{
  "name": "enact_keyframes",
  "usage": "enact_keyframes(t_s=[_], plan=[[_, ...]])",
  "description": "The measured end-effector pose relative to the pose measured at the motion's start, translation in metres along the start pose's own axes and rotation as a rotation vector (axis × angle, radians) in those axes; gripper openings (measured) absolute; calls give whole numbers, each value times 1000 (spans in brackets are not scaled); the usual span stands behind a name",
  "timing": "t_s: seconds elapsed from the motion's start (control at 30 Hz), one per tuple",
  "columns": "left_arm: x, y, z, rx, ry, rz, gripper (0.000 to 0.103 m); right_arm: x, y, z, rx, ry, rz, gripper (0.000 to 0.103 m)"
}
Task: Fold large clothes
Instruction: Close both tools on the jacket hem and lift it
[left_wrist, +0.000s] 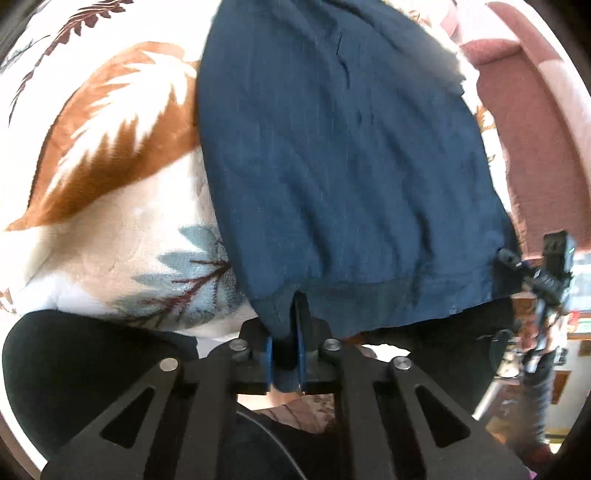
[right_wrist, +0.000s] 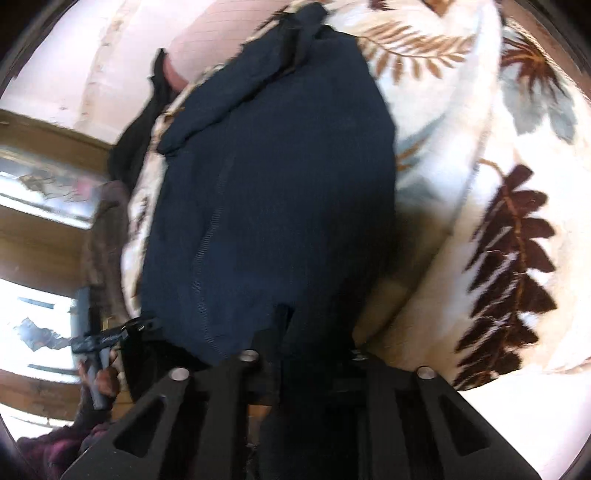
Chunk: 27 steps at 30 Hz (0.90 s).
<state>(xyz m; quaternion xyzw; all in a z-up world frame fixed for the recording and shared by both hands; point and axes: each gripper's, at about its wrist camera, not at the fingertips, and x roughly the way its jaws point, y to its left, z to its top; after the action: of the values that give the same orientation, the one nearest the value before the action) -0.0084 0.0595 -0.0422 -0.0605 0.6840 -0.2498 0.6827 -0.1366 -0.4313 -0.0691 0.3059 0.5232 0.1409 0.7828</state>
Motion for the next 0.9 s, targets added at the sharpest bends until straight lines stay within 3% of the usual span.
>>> enact_keyframes(t_s=[0.23, 0.4, 0.6, 0.9], plan=[[-49, -21, 9, 18, -118, -158, 6, -22, 26, 6, -51, -120, 178, 7], [-77, -16, 31, -14, -217, -223, 6, -33, 40, 19, -61, -205, 252, 7], [-82, 2, 59, -100, -278, -245, 3, -51, 43, 38, -51, -310, 313, 7], [-82, 24, 82, -185, -304, -238, 3, -51, 37, 60, -8, -344, 333, 7]])
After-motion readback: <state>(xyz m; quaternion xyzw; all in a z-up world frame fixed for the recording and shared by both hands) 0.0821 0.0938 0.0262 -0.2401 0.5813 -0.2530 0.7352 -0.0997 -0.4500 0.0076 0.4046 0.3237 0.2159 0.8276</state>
